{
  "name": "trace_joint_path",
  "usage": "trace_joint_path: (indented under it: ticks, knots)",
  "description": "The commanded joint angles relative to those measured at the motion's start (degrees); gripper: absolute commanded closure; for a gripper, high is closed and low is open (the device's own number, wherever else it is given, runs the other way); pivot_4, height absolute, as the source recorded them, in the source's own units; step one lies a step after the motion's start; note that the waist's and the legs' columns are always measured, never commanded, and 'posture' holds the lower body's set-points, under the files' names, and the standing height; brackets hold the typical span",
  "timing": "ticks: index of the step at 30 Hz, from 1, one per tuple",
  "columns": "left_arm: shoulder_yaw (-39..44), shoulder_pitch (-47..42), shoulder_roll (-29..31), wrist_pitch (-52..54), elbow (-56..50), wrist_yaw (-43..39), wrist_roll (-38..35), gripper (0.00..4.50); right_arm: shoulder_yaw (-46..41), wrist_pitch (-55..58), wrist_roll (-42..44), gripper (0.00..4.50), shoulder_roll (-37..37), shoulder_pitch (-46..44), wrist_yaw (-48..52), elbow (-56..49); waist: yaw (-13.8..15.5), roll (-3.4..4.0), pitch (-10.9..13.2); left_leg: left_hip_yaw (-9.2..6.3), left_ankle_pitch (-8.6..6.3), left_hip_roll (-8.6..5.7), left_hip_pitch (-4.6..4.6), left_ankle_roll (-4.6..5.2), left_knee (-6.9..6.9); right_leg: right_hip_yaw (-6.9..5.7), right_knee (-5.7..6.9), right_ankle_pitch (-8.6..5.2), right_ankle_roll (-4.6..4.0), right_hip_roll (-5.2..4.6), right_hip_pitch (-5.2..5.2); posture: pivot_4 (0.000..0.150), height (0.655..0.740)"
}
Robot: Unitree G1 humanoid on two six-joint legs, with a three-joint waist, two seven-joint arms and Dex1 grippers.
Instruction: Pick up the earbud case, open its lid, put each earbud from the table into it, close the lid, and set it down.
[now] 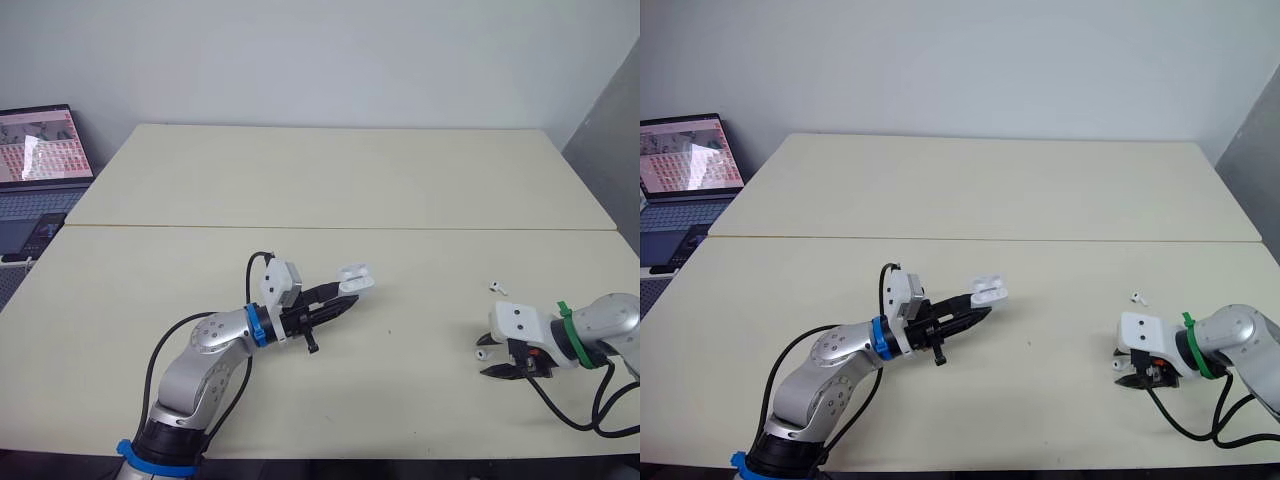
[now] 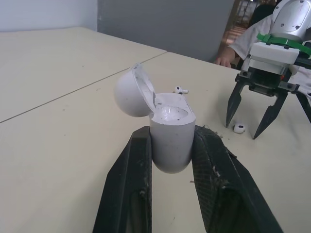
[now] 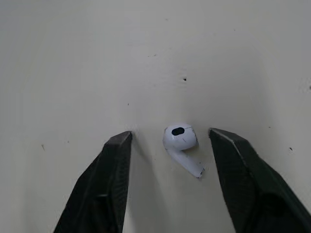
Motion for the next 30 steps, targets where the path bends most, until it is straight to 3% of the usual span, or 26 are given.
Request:
trace_joint_path:
  ticks: [1,4,13,30]
  knots:
    - [-0.11,-0.73,-0.11,-0.84,-1.35,-0.54,-0.48,3.72,1.13,5.30,-5.84,2.08,-4.04,-1.24,-0.52,-6.46,0.18,0.01,0.00,-0.01,0.00,0.00,-0.01,0.00,0.00,-0.01,0.00,0.00,0.00,0.00,-0.01,0.150,0.7400]
    - [-0.35,-0.86,-0.28,-0.86,-1.17,-0.70,-0.48,3.72,4.38,8.35,-10.84,2.08,-4.99,-4.13,-0.19,-10.46,0.12,0.02,0.00,0.01,0.00,0.01,0.00,-0.01,0.00,0.00,-0.01,0.00,0.00,0.00,-0.03,0.150,0.7400]
    - [-0.56,-1.52,-0.46,-1.11,-0.40,-1.11,-0.30,3.72,13.38,3.44,-19.47,2.08,-1.62,-12.37,6.67,-12.16,0.18,0.01,0.00,-0.01,0.01,0.00,-0.02,-0.02,0.00,-0.04,-0.02,0.00,0.00,-0.01,-0.03,0.150,0.7400]
    - [-0.55,-0.57,-0.60,-1.75,-0.93,-0.51,0.39,3.72,15.49,-9.92,-26.32,2.08,1.53,-17.93,15.26,-5.20,0.16,0.02,0.00,0.00,0.01,0.01,0.00,-0.03,0.01,-0.04,0.00,0.00,0.00,-0.02,-0.03,0.150,0.7400]
